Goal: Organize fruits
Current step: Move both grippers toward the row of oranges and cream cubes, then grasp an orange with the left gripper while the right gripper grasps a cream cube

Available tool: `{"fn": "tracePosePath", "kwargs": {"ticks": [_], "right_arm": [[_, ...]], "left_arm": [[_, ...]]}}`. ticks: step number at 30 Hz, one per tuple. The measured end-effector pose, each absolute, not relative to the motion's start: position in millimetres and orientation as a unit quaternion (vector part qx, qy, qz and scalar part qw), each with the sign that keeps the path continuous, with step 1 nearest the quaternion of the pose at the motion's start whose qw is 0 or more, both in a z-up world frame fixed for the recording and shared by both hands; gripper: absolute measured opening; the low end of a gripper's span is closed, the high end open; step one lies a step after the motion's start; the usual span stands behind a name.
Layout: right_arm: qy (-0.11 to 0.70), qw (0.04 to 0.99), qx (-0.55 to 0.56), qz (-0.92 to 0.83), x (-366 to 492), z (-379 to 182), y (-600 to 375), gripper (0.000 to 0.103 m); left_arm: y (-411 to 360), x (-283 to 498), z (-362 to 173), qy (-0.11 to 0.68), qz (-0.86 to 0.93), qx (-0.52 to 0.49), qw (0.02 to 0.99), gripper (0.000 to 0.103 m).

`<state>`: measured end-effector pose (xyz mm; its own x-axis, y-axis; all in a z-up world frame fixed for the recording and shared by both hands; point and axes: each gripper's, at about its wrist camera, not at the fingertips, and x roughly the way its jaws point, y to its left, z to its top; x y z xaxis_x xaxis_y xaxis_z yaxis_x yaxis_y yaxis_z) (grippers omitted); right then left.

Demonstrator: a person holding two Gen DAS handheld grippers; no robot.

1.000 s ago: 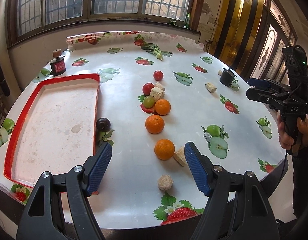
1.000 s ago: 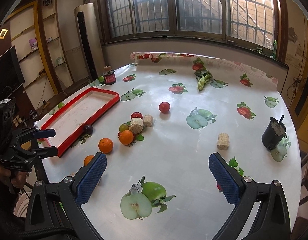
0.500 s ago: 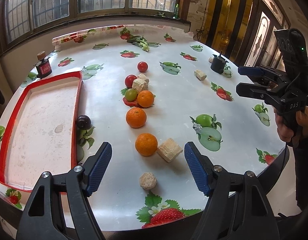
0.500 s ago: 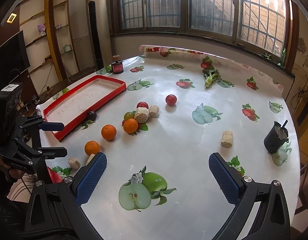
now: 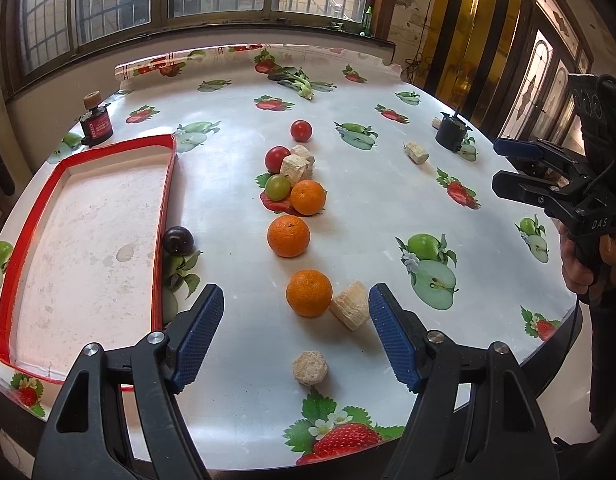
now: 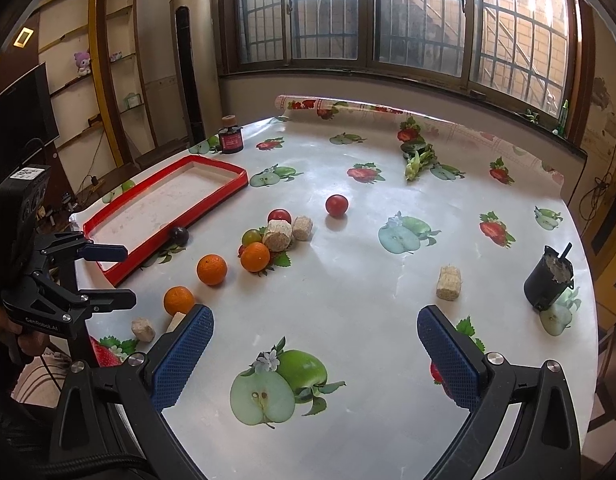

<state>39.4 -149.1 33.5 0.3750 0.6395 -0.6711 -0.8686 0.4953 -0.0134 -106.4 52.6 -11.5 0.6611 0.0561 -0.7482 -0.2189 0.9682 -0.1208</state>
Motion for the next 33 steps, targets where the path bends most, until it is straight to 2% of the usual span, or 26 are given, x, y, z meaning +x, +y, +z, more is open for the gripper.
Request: {"fn": "tracePosePath", "kwargs": {"ticks": [18, 20, 25, 33], "right_arm": [[0.324, 0.809, -0.166, 0.461, 59, 26, -150, 0.101], [0.329, 0.81, -0.162, 0.458, 65, 23, -148, 0.099], [0.349, 0.809, -0.149, 0.449, 85, 13, -142, 0.09], [0.387, 0.817, -0.133, 0.406, 129, -8, -134, 0.083]], "left_arm": [[60, -82, -30, 0.432, 0.07, -0.127, 0.89, 0.075], [63, -78, -34, 0.436, 0.069, -0.13, 0.888, 0.075], [65, -71, -49, 0.458, 0.064, -0.132, 0.877, 0.06], [71, -69, -50, 0.464, 0.047, -0.138, 0.874, 0.059]]}}
